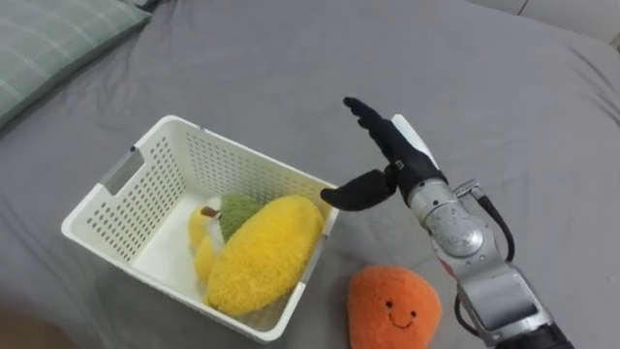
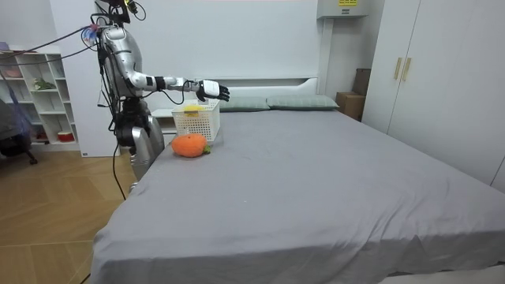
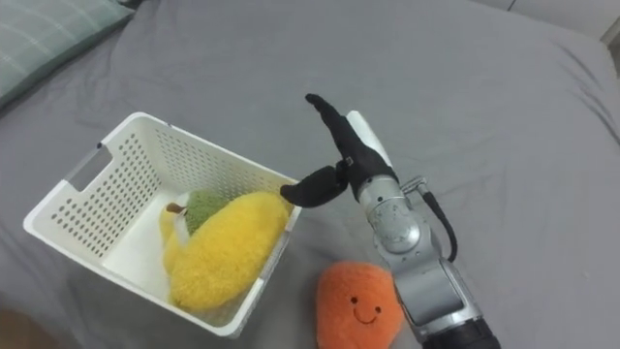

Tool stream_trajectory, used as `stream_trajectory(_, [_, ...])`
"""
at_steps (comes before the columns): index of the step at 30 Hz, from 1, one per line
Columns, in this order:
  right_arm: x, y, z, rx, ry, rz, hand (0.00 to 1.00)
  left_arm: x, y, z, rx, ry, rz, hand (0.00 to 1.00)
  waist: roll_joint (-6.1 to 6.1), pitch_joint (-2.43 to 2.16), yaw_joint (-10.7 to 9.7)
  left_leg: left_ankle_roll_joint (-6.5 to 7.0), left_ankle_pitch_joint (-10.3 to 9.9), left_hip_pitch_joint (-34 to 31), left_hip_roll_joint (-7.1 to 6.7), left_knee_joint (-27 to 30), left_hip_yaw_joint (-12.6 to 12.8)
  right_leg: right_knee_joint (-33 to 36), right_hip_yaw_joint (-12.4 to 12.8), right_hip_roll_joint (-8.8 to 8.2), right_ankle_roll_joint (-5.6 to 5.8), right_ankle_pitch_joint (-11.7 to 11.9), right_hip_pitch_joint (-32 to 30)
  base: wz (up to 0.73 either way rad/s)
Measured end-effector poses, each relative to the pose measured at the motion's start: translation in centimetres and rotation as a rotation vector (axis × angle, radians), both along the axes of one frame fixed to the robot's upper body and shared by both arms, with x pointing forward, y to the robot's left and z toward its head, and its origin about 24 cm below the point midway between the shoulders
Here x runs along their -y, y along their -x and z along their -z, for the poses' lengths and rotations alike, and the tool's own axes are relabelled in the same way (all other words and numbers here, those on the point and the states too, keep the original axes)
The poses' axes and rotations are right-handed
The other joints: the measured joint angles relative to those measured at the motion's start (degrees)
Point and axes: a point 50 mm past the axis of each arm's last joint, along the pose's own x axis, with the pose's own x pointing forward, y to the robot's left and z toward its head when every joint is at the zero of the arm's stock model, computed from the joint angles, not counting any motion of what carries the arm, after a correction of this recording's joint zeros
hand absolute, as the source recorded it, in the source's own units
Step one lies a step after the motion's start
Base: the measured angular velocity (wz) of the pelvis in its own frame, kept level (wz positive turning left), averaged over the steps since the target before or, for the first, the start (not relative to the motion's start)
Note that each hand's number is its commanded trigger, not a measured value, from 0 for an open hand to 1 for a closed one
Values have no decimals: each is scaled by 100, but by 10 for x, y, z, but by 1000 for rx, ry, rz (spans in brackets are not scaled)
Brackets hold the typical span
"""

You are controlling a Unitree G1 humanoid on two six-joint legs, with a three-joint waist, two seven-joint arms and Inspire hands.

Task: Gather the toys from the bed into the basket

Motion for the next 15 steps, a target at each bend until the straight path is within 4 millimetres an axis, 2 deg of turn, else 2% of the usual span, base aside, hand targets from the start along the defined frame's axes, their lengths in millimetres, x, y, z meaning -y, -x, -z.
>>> stream_trajectory(3, [5, 0, 0, 2, -13, 26, 0, 1, 2, 0, 0, 1, 0, 0, 75, -40, -72, 0, 0, 52, 14, -30, 72, 1, 71, 7, 0, 0, 7, -12])
stream_trajectory(5, [7, 2, 3, -3, -14, 36, 0, 1, 2, 0, 6, -2, 0, 0, 81, -43, -94, -1, 0, 90, 22, -35, 107, 1, 113, 6, 0, -1, 34, -11])
stream_trajectory(8, [9, 4, 5, -15, -27, 48, 0, 2, 3, 1, 4, 2, -4, 0, 75, -43, -223, -1, -1, 178, 22, -49, 122, 9, 136, 9, 3, -3, 108, -3])
stream_trajectory(15, [34, 6, 5, -12, -69, 150, 0, -1, 9, 1, 6, 15, -64, 0, 2, -58, -279, 1, -1, 220, 22, -50, 216, 22, 272, 19, 9, -7, 100, -9])
